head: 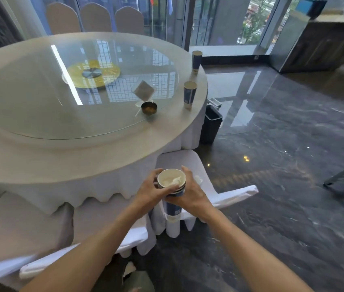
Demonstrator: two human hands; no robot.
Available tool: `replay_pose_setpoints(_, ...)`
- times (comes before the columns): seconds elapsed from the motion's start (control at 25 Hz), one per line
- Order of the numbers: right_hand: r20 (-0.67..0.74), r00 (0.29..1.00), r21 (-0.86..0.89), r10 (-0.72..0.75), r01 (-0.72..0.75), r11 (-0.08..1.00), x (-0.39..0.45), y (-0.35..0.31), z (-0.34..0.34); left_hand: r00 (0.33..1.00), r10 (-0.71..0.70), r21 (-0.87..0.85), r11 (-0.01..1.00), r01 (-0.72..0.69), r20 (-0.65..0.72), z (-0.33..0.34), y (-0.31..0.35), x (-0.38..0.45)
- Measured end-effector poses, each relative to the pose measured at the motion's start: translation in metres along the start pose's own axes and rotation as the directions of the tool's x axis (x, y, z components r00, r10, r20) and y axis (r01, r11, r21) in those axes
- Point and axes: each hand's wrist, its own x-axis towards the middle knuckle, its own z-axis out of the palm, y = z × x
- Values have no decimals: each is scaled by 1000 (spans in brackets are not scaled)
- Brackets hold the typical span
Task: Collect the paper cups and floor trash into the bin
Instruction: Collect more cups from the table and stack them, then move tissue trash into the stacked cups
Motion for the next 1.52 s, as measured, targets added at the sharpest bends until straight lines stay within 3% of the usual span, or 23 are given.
replay_pose_setpoints(0.36, 75, 993, -69, -87, 93, 993, 32, 27, -57, 994, 54, 72, 996, -48, -91, 40, 15, 39)
replay_pose_setpoints(0.56, 94, 995, -297, -37, 64, 953, 90, 54, -105, 978, 57, 104, 994, -36, -201, 62, 8, 108)
replay_pose_setpoints(0.84, 124, 981, -656, 147, -30, 754, 197, 122, -155, 971, -75, 54, 995, 90, -227, 104, -26, 202)
replay_pose_setpoints(1.28, 328, 887, -661, 324, -29, 750, 316, 233, -144, 905, -325, 21, 939, 343, -273, 157, -80, 251)
replay_pose_setpoints(1.52, 512, 804, -695, 303, 181, 696, 365, 295, -121, 816, -446, -6, 878, 478, -367, 184, -115, 265)
